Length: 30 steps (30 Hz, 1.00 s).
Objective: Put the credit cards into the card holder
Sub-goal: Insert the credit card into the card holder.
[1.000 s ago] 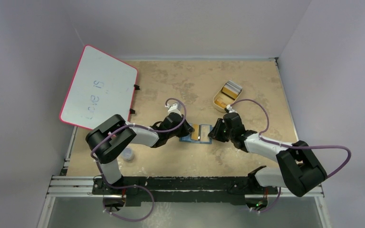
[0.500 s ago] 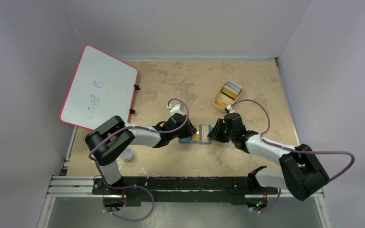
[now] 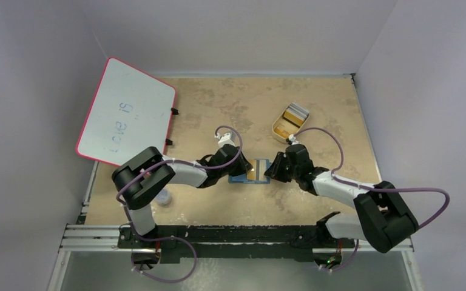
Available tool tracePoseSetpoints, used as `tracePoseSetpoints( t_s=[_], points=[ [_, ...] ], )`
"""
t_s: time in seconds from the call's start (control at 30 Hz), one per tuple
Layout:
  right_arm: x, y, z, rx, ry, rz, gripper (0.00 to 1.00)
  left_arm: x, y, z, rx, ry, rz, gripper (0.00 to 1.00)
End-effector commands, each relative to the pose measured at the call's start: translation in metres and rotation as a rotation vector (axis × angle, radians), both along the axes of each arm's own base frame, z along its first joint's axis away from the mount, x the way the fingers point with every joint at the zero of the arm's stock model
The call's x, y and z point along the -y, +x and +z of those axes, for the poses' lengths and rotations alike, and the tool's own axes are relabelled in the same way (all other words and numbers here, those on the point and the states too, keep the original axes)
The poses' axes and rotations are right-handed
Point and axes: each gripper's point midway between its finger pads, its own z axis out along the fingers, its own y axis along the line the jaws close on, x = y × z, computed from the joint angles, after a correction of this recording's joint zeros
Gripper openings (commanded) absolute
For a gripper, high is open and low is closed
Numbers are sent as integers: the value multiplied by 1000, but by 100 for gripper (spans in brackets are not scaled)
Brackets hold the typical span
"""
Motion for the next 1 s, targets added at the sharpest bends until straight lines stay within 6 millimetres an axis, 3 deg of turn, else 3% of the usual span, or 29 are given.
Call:
tracePoseSetpoints(
  t_s=[0.0, 0.17, 0.3, 0.43, 0.8, 0.97],
  points=[
    [-8, 5, 3, 31, 34, 27, 28, 10, -5, -13, -40, -5, -3, 21],
    [-14, -2, 8, 14, 66, 62, 28, 15, -6, -8, -33, -15, -1, 27],
    [-9, 3, 18, 37, 36, 49, 30, -4, 2, 4, 0, 59, 55, 31],
    [0, 9, 26, 64, -16, 28, 31, -5, 1, 15, 11, 24, 60, 33],
    [13, 6, 15, 50, -78, 3, 38, 2, -6, -2, -21, 25, 13, 35],
    [9, 4, 4, 24, -66, 21, 36, 9, -7, -3, -31, 6, -5, 34]
  ],
)
